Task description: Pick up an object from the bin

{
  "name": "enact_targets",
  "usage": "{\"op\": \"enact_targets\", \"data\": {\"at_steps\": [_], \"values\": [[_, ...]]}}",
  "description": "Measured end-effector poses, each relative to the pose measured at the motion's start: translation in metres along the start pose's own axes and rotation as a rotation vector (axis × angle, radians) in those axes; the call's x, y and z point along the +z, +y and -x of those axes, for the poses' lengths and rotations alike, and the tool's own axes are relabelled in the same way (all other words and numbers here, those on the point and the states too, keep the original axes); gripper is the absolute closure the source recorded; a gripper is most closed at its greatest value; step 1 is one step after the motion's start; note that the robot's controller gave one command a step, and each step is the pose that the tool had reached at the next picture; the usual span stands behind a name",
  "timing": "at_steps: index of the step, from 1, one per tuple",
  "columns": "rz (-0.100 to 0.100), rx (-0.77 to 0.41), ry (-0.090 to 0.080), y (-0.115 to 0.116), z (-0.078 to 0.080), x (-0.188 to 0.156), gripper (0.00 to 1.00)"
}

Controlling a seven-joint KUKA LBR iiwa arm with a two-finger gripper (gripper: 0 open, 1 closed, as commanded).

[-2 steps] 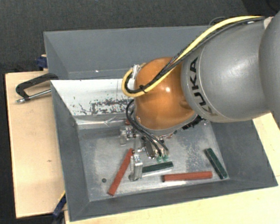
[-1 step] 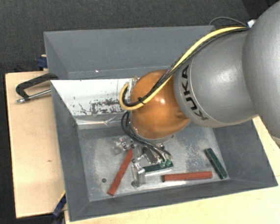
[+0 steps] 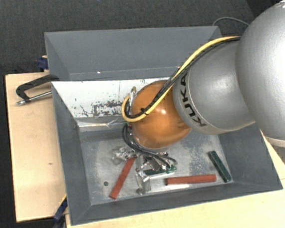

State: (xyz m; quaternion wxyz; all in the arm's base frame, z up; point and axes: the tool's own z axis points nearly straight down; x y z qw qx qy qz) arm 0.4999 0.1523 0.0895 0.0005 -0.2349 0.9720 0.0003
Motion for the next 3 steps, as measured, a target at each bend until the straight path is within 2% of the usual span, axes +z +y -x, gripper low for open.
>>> {"op": "enact_targets", "data": {"at_steps": [1, 2, 3], "values": [[0.001, -0.088, -0.004, -0.01, 0.021, 0.019, 1.0], [0.001, -0.088, -0.004, -0.01, 0.021, 0.019, 1.0], [-0.002, -0.11, -0.014, 0.003, 0.037, -0.156, 1.0]]}}
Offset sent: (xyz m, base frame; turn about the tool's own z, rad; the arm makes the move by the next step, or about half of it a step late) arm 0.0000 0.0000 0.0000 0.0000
